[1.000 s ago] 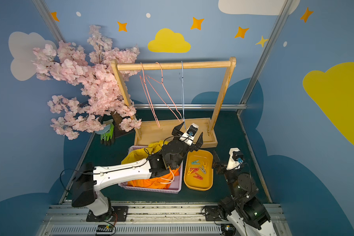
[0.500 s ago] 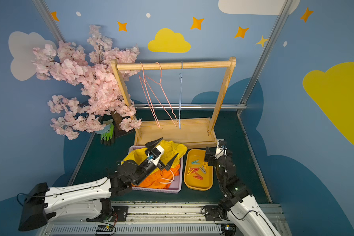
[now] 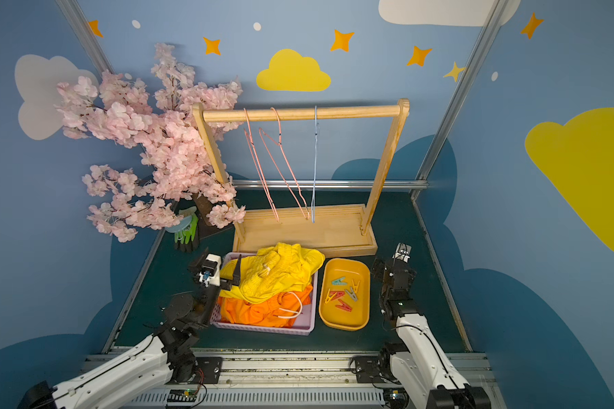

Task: Remove the clothespins securing shorts to the hanger
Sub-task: Reset both arms

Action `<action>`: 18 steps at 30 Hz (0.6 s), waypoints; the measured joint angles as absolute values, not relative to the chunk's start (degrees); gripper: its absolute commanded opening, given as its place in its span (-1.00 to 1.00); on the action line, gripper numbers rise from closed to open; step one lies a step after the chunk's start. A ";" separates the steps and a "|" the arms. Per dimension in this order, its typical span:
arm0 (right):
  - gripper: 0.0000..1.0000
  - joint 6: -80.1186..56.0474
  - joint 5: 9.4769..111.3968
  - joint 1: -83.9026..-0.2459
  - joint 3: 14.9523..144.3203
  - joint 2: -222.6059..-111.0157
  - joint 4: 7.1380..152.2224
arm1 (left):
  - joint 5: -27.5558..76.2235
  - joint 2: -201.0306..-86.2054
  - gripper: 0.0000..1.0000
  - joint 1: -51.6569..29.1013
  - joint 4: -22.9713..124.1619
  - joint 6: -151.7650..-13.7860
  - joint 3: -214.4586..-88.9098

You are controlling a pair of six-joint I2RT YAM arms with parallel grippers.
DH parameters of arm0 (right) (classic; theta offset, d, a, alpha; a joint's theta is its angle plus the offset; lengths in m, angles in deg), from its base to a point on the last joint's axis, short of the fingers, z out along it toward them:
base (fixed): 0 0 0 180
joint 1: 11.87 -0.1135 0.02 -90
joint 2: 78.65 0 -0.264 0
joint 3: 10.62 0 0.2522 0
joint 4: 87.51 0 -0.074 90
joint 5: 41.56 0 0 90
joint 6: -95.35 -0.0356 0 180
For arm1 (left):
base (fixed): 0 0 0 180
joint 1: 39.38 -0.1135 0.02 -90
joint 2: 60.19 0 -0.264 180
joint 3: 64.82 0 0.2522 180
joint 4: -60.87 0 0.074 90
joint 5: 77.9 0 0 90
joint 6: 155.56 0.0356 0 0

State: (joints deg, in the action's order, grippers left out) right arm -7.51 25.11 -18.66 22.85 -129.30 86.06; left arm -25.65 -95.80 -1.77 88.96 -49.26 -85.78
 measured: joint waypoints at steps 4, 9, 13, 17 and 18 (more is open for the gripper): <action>0.79 -4.32 25.85 -18.48 22.39 -136.38 91.68 | -24.08 -93.75 0.98 -16.15 89.57 -55.03 -79.44; 0.79 -0.54 27.36 -18.44 22.41 -143.44 97.71 | -21.78 -95.26 0.99 -27.02 89.57 -62.31 -78.87; 0.79 1.58 28.67 -18.44 22.54 -147.11 103.50 | -20.10 -101.88 1.00 -30.49 91.28 -66.18 -78.87; 0.91 4.27 32.60 -18.40 22.65 -155.94 114.80 | -18.09 -112.55 1.00 -32.37 93.68 -68.65 -79.27; 0.92 4.62 34.05 -18.44 22.67 -159.66 119.35 | -17.74 -115.67 1.00 -33.03 94.64 -69.30 -79.60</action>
State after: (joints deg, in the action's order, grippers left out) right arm 4.62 34.05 -18.44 22.67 -159.66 119.35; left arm -17.74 -115.67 -33.03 94.64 -69.30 -79.60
